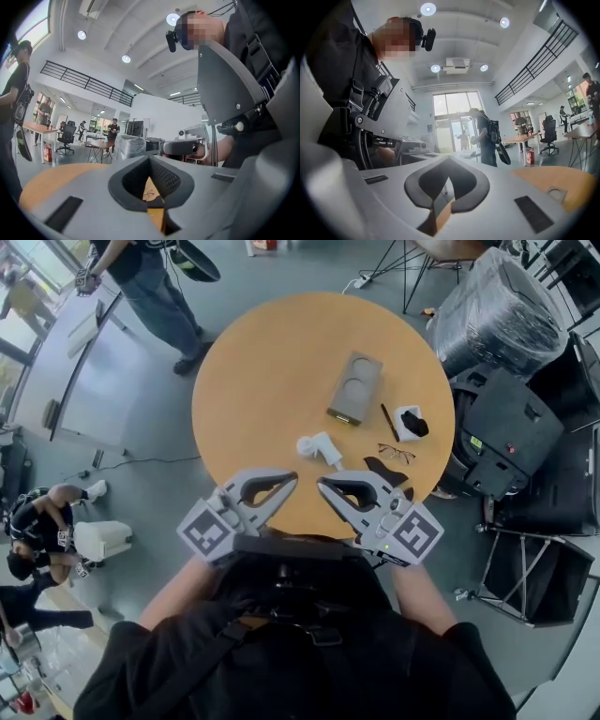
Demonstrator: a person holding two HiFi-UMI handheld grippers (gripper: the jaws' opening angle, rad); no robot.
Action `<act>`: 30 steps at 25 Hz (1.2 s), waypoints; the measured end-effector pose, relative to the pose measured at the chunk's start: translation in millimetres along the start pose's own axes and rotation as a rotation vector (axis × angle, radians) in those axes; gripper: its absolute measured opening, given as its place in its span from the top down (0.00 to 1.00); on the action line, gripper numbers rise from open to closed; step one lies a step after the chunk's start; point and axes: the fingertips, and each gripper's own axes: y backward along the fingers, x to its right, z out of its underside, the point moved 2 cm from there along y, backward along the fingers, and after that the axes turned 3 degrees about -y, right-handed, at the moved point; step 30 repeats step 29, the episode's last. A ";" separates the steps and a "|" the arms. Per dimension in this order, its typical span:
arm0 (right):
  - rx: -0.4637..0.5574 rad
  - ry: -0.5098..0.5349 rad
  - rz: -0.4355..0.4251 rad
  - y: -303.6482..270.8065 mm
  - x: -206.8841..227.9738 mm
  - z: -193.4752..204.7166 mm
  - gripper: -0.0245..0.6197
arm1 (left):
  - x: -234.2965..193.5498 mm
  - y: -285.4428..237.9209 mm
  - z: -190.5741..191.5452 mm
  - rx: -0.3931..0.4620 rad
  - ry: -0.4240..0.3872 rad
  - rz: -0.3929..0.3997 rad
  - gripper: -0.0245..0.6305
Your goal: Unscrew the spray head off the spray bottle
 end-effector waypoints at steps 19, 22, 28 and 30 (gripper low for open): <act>-0.046 0.040 0.022 10.3 -20.3 0.3 0.95 | 23.0 10.2 -8.0 0.015 -0.024 0.007 0.96; -0.049 0.039 0.026 12.0 -21.2 2.8 0.95 | 26.4 10.1 -5.8 0.014 -0.035 0.015 0.96; -0.055 0.038 0.022 11.4 -22.7 5.6 0.95 | 27.1 10.1 -1.2 0.004 -0.038 0.016 0.95; -0.055 0.038 0.021 11.0 -23.0 5.5 0.95 | 27.3 10.4 -1.1 0.006 -0.035 0.015 0.95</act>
